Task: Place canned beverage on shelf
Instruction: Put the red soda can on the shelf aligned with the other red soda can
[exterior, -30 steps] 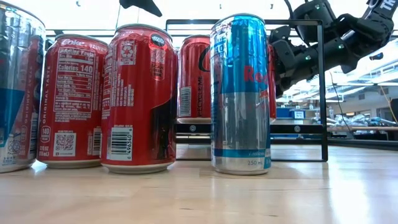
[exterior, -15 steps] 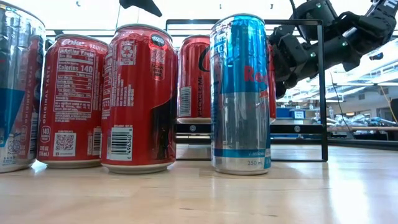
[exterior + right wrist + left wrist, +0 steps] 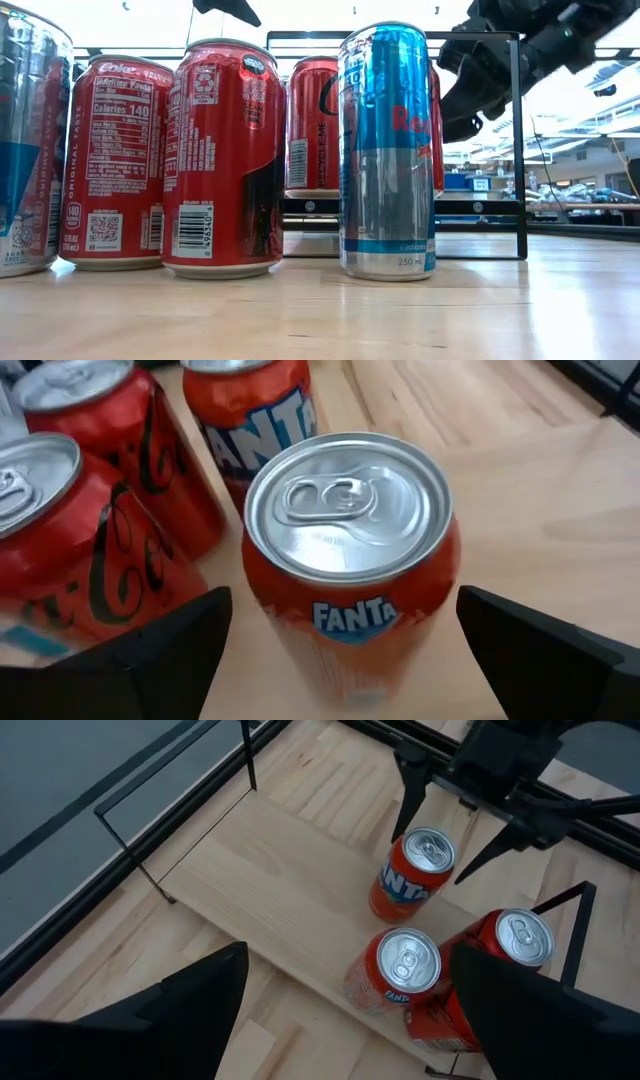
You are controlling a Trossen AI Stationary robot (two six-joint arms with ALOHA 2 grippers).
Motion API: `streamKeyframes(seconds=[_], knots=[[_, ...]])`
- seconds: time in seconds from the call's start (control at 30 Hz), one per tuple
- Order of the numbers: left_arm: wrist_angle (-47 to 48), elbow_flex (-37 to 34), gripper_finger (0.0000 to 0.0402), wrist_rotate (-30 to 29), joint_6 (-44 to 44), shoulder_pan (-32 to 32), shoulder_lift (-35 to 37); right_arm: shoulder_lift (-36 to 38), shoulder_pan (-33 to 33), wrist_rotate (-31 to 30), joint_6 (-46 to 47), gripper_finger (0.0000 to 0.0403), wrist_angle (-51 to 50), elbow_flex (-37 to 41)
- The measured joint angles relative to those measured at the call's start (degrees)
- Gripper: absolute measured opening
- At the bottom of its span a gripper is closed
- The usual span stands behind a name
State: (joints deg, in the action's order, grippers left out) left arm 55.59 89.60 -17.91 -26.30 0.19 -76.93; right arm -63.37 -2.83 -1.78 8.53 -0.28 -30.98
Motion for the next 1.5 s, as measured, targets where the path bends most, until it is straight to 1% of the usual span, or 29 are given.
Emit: streamKeyframes(seconds=[0.13, 0.27, 0.4, 0.5, 0.63, 0.9, 1.03, 1.23, 1.5], knots=[[0.0, 0.0, 0.0355, 0.0, 0.2, 0.0, 0.0, 0.0, 0.0, 2.0, -1.5, 0.0397, -11.9, -6.9], [0.0, 0.0, 0.0355, 0.0, 0.2, 0.0, 0.0, -0.4, -0.3, 4.5, -3.6, 0.0395, -21.2, -12.9], [0.0, 0.0, 0.0355, 0.0, 0.1, 0.0, 0.0, -0.4, -1.8, 4.4, -5.1, 0.0391, -30.3, -18.9], [0.0, 0.0, 0.0355, 0.0, 0.1, 0.0, 0.0, -0.4, -3.3, 5.3, -6.9, 0.0388, -34.1, -22.7], [-0.1, 0.0, 0.0355, 0.0, 0.1, 0.0, 0.0, -2.8, -4.9, 9.2, -7.8, 0.0384, -39.3, -26.5], [-0.1, 0.0, 0.0355, 0.0, 0.1, 0.0, 0.0, -8.4, -4.1, 10.6, -11.9, 0.0379, -41.1, -30.5], [0.4, 0.0, 0.0355, 0.0, 0.1, -0.5, 0.0, -10.7, -3.9, 9.2, -14.1, 0.0378, -42.0, -33.4], [3.7, 0.0, 0.0355, 2.5, -0.3, -0.5, 0.1, -15.3, -4.0, 8.6, -18.6, 0.038, -44.2, -37.5], [4.6, 0.0, 0.0355, 4.2, -0.2, -0.5, 0.1, -20.5, -3.9, 8.1, -22.0, 0.038, -45.2, -38.4]])
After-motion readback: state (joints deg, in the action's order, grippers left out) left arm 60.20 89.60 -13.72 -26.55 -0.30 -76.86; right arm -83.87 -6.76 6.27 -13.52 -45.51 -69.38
